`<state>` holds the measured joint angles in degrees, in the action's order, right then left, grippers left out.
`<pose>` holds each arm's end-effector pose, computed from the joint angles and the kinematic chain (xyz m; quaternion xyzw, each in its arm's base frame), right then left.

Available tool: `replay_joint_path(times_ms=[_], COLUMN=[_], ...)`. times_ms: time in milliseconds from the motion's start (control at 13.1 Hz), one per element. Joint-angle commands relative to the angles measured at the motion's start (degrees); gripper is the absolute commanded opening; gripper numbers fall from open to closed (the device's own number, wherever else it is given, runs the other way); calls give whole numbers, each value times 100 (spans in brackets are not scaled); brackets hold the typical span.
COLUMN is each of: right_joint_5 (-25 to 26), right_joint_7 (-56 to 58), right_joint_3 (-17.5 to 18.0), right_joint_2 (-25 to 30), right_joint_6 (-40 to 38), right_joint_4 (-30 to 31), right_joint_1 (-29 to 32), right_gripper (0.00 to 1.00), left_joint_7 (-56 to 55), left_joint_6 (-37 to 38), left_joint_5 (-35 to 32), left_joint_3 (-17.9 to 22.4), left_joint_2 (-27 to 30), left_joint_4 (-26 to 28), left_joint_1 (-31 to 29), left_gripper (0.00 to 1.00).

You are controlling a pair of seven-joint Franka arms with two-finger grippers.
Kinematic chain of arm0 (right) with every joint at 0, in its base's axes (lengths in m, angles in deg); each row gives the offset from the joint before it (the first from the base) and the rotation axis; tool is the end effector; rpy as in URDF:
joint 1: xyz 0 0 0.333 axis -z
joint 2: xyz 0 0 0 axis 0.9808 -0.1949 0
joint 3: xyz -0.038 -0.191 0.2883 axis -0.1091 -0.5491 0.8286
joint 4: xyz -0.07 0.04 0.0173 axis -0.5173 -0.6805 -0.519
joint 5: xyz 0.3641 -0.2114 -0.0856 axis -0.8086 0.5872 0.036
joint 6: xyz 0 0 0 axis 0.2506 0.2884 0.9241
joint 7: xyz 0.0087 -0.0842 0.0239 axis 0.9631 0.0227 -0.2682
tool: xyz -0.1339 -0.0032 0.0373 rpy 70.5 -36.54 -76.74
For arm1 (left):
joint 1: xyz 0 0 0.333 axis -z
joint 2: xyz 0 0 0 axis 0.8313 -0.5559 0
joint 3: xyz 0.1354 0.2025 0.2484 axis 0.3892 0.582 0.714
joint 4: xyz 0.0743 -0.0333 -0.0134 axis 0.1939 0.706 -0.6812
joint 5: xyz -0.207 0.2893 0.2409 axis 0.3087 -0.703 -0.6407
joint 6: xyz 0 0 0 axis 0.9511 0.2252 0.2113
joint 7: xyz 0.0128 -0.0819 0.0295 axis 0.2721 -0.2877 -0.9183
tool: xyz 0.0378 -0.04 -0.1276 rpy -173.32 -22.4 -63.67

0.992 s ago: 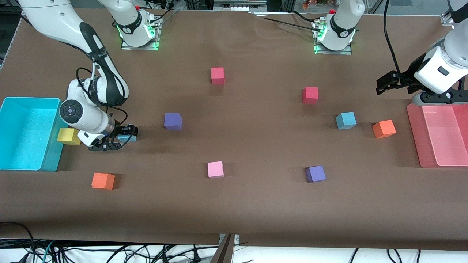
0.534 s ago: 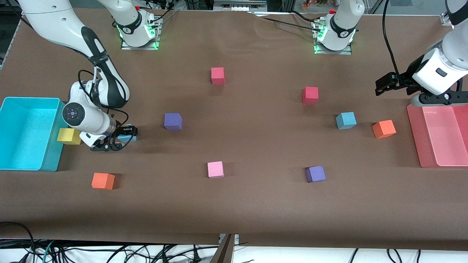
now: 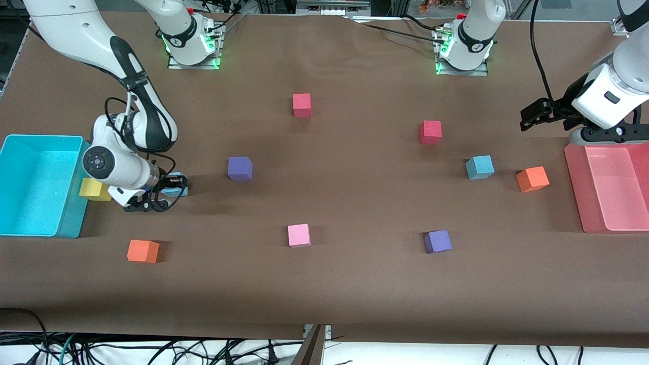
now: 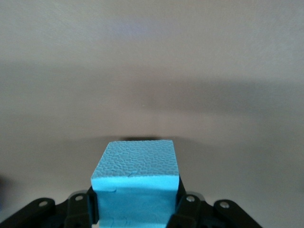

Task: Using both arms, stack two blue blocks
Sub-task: 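Lift the cube with the right gripper while the left gripper reaches another cube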

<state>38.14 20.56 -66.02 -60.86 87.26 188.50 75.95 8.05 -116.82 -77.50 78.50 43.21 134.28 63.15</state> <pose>0.6367 0.0511 0.2008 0.9949 0.0404 -0.0924 0.0086 0.5867 -0.0545 0.5862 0.9982 0.0297 -0.0528 0.0021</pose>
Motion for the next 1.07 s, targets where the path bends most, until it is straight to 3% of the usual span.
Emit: replay_joint_path(times_ms=[0, 229, 534, 992], right_joint_5=[-92, -92, -101, -549], right_joint_7=[-326, -1281, -2539, -4218], right_joint_3=[31, 31, 31, 23], right_joint_2=[80, 10, -297, -1684], right_joint_6=[-1355, -2271, -2423, -2327], right_joint_4=[-1023, -1877, -2449, -4022], right_joint_1=[-324, -991, -2054, -3566], right_gripper=[0, 0, 0, 0], left_joint_7=[106, 36, 124, 132], left_joint_6=[-104, -78, -701, -965], left_joint_5=[-64, -73, -73, -82], left_joint_3=[6, 6, -3, 15], left_joint_2=[158, 176, 123, 71], left_joint_4=[227, 227, 639, 859], left_joint_1=[11, 11, 20, -41], left_gripper=[100, 100, 100, 100])
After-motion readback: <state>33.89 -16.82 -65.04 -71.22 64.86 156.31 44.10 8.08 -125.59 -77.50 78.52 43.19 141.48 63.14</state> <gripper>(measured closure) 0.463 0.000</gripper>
